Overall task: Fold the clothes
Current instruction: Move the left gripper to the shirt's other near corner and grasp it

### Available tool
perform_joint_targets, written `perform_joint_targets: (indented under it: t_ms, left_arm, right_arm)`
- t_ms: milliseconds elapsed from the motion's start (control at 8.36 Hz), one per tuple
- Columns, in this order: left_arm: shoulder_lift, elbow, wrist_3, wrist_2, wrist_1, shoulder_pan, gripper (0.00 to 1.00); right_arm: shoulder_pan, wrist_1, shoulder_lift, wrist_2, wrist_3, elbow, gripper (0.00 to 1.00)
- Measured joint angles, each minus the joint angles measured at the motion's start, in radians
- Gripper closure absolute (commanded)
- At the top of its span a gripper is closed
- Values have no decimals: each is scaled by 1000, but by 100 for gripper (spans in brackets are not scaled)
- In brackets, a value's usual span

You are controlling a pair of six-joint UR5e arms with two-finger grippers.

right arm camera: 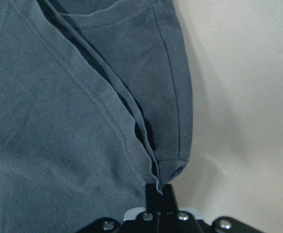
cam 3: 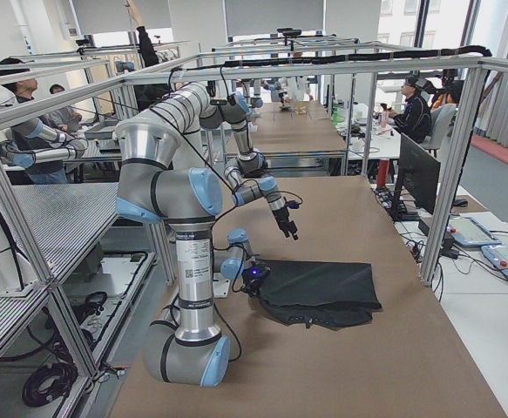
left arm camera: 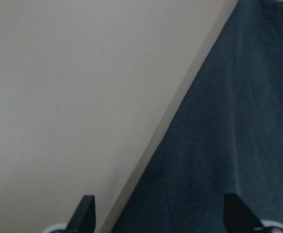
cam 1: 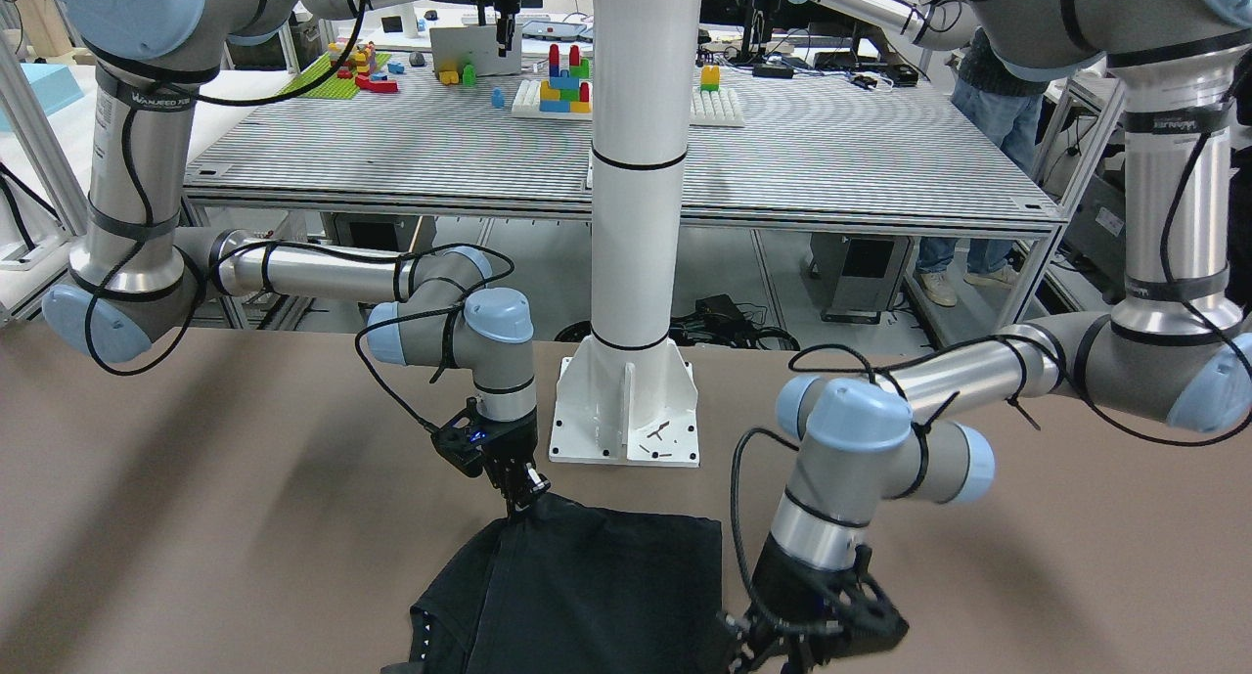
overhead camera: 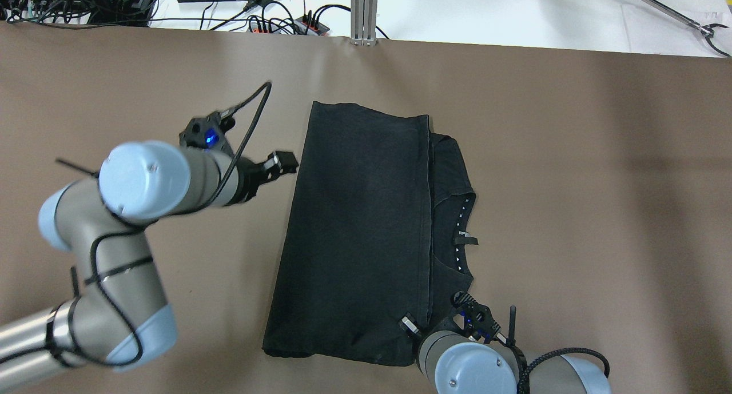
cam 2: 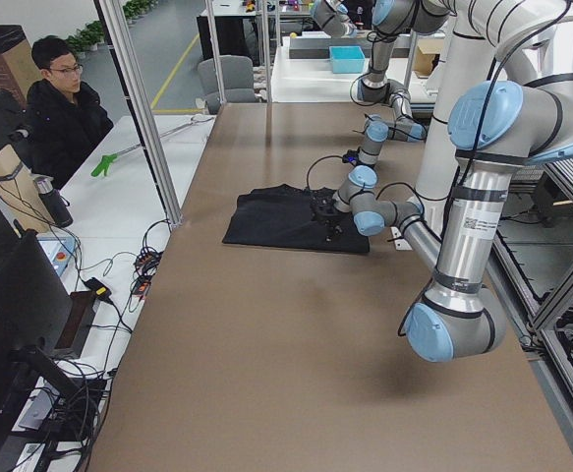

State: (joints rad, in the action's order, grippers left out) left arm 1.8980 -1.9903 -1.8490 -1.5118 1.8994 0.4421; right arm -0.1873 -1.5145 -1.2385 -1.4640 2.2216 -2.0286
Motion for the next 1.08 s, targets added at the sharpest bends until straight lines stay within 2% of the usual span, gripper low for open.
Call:
perform_joint_targets:
  t_ms: [239,598,837,1077]
  left_arm:
    - [-58,-15,-155,94,3,-148,25]
    - [-70,-8,-271,232,4,-335,30]
    - [-68,-2,-286,256,4,-370,36]
    - [-62,3,-290,263,4,-377,37]
  right_arm:
    - [0,0,-5,2,0,-1,100]
    - [0,0,-9,5,0,-1,100]
    - [0,0,-11,5,1,-2,100]
    - [0,0,-12,5,1,-5,100]
